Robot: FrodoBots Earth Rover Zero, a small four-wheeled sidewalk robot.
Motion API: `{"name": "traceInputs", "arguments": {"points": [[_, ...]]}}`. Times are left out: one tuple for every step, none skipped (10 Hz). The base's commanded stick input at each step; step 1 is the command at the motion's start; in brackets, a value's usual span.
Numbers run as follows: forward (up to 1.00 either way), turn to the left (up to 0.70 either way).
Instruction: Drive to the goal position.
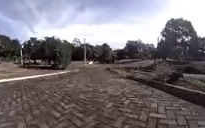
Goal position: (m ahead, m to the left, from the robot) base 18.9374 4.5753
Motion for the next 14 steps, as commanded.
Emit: {"name": "traceInputs", "arguments": {"points": [[1.00,0.00],[1.00,0.00],[1.00,0.00],[1.00,0.00],[1.00,0.00],[1.00,0.00],[1.00,0.00],[1.00,0.00],[1.00,0.00],[1.00,0.00],[1.00,0.00],[1.00,0.00],[1.00,0.00],[1.00,0.00]]}}
